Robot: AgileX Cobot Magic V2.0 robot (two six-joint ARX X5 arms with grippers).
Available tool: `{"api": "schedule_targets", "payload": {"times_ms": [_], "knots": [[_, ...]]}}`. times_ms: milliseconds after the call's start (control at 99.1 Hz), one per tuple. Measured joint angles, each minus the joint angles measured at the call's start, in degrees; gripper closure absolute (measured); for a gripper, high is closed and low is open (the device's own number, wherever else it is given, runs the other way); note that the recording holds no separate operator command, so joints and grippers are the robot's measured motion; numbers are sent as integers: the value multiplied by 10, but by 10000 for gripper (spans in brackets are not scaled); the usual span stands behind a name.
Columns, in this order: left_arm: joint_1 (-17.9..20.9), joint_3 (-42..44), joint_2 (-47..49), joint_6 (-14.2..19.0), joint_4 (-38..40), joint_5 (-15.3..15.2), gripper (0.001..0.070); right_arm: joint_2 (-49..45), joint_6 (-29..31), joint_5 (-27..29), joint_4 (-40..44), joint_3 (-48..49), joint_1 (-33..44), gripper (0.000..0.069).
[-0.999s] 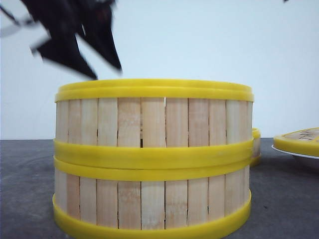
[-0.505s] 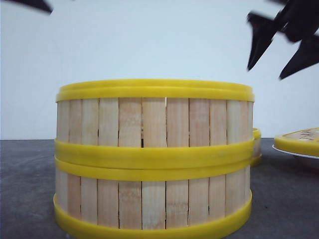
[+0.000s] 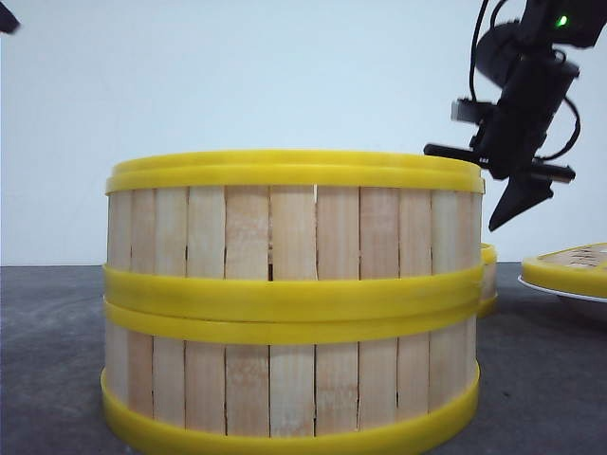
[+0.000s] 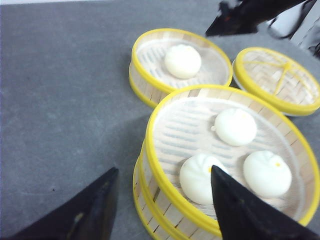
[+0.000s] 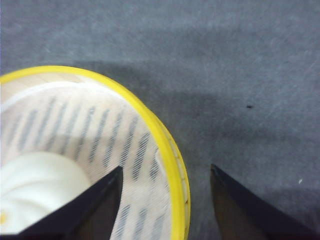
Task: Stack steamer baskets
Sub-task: 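Reach the right gripper to the rim of the remaining bun basket and grasp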
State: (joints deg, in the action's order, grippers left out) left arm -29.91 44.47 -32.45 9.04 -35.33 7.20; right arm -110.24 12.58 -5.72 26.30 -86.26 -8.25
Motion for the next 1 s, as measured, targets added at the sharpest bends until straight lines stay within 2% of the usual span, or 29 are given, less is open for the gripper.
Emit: {"api": "schedule_targets", "payload": {"times_ms": [192, 626, 838, 999], "knots": [[0, 0, 44, 9, -12, 0, 363, -18, -6, 25, 1, 0, 0, 466], [0, 0, 60, 17, -32, 0, 363, -46, -8, 25, 11, 0, -13, 488], [0, 0, 60, 17, -33, 0, 363, -48, -8, 42, 9, 0, -18, 647], [0, 0, 60, 17, -33, 0, 363, -48, -12, 44, 9, 0, -19, 660]]}}
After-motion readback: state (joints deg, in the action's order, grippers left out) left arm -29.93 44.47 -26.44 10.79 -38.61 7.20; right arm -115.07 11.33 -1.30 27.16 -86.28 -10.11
